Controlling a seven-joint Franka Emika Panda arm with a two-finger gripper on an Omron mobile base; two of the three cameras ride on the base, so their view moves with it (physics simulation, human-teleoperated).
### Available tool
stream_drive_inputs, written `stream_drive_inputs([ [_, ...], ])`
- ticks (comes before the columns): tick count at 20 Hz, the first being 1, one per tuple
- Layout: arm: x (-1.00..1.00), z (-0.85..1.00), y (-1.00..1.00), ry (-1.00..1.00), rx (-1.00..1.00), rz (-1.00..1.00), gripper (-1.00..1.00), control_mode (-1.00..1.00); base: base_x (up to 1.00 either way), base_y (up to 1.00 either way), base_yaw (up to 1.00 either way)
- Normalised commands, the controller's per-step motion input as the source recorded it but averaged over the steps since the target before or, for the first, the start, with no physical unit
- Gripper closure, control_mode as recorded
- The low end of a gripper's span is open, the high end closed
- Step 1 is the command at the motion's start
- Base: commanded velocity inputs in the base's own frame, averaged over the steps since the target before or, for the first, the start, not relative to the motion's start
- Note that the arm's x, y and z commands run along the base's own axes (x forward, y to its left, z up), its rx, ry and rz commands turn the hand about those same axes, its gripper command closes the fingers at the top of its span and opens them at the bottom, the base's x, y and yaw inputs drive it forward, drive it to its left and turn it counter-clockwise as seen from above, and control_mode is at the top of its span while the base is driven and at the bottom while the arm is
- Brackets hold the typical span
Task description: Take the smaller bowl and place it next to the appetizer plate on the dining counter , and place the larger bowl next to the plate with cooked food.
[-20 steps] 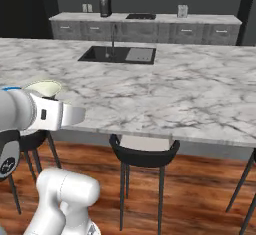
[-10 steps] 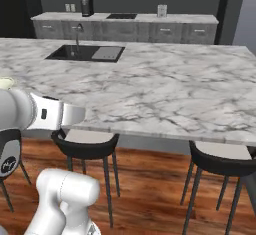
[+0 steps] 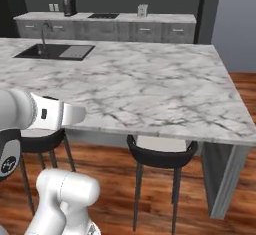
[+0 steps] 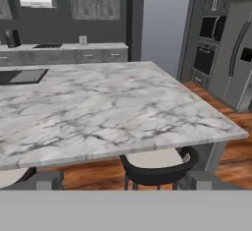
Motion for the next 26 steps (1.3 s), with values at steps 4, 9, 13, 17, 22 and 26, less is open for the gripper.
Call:
stream_drive_inputs([
  [4,0.0,0.0,0.0,0.0,0.0,0.0,-1.0,1.0,-0.03,-1.0,0.0],
  [9,0.0,0.0,0.0,0.0,0.0,0.0,-1.0,1.0,0.0,-1.0,0.0],
  [13,0.0,0.0,0.0,0.0,0.0,0.0,-1.0,1.0,-0.04,-1.0,0.0],
  [17,0.0,0.0,0.0,0.0,0.0,0.0,-1.0,1.0,-0.06,-1.0,0.0],
  [22,0.0,0.0,0.0,0.0,0.0,0.0,-1.0,1.0,-0.03,-1.0,0.0],
  [26,0.0,0.0,0.0,0.0,0.0,0.0,-1.0,1.0,0.0,-1.0,0.0],
])
